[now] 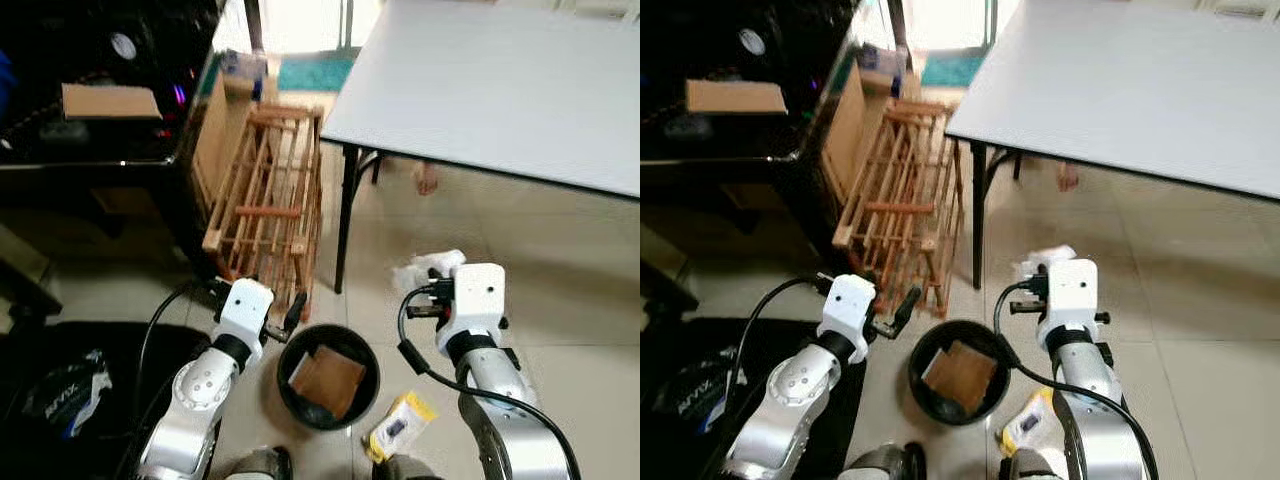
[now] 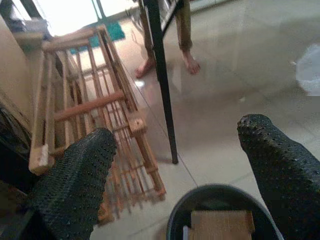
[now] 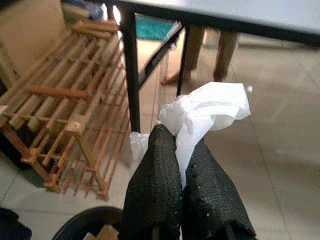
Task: Picking trash to rubbish bin
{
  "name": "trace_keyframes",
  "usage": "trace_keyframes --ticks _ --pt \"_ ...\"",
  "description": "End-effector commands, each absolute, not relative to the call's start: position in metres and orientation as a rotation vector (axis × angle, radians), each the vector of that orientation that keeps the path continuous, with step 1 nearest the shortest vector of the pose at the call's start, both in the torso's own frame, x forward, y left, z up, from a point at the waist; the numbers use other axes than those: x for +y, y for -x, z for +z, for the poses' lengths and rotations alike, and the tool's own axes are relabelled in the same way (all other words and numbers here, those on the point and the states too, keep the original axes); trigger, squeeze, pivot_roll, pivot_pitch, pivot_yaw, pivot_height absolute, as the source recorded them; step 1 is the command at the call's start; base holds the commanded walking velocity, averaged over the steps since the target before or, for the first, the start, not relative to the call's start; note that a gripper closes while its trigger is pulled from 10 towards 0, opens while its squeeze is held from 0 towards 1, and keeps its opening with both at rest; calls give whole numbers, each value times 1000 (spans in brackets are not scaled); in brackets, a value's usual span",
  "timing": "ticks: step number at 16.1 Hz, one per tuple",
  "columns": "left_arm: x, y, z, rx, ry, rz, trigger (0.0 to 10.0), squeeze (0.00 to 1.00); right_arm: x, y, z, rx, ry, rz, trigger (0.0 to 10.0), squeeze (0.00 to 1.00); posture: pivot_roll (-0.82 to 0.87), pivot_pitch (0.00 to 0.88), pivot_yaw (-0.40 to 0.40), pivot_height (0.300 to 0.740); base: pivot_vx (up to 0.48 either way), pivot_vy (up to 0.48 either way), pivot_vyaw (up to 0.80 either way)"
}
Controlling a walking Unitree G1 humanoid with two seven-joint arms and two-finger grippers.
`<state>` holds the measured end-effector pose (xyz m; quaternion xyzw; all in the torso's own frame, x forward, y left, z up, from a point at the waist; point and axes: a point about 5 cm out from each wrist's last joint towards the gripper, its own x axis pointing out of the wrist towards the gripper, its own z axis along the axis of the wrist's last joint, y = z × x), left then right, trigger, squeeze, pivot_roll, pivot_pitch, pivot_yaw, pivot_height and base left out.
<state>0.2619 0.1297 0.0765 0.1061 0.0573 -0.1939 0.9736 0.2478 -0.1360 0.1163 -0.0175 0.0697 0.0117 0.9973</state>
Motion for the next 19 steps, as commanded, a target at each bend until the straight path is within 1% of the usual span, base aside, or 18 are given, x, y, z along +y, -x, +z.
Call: trace_keyframes --ticks 1,2,5,10,14,15,19 --pt "130 -256 74 137 -233 -416 10000 0 -134 -245 107 192 20 21 0 0 -10 284 56 740 0 0 0" --pt "132 -253 72 148 -240 -422 10000 0 -132 -245 104 204 10 20 0 0 -7 297 56 740 0 0 0" --pt "136 -248 70 166 -248 -420 10000 0 -127 -244 100 228 4 34 0 0 1 325 51 740 0 0 -425" --pt "137 -241 62 200 -240 -430 10000 0 -128 -244 85 279 -1 30 0 0 3 320 46 740 0 0 -749" --pt "137 -242 59 209 -240 -426 10000 0 -130 -244 79 291 4 23 0 0 3 308 39 740 0 0 -753" --pt "137 -243 58 213 -243 -424 10000 0 -131 -244 78 292 8 26 0 0 3 304 38 740 0 0 -463" --pt "137 -243 54 229 -252 -414 10000 0 -131 -246 76 292 15 40 0 0 3 296 35 740 0 0 0"
